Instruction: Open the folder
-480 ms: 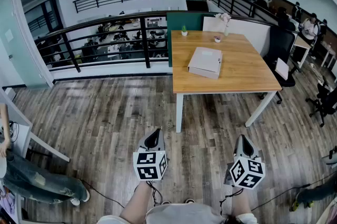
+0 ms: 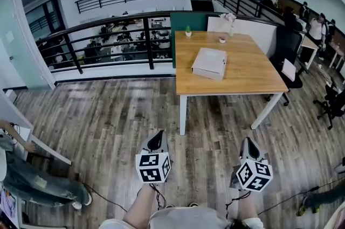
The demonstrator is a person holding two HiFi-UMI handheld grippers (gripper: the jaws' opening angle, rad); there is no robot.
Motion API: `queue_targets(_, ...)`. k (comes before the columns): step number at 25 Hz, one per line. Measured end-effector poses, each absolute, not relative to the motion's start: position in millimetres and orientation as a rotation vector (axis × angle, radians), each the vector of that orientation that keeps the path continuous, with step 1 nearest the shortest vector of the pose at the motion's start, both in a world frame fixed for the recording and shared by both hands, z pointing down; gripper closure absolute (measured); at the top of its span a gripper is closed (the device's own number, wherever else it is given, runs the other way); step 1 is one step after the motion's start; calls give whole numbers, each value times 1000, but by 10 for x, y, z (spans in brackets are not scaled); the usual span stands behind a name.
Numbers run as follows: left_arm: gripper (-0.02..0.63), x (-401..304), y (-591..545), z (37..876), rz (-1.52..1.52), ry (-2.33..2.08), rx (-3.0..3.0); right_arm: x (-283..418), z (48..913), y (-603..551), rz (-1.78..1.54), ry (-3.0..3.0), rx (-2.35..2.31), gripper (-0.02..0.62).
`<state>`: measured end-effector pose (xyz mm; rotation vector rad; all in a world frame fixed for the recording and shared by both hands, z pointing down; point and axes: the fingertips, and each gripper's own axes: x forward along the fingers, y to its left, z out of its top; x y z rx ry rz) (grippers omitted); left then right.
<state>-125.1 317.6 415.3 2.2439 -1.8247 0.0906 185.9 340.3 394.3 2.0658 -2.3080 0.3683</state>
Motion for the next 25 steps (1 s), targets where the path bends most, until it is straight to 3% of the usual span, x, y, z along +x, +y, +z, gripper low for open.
queue_targets(11,584,-1095,3188,4089,34,-1789,2245,2008,4017,3451,423,-2292,2076,594)
queue_targets(25,326,-867,3128,4052,-12,-1764,2305,2241,4031,3460,409,-2283,2081,594)
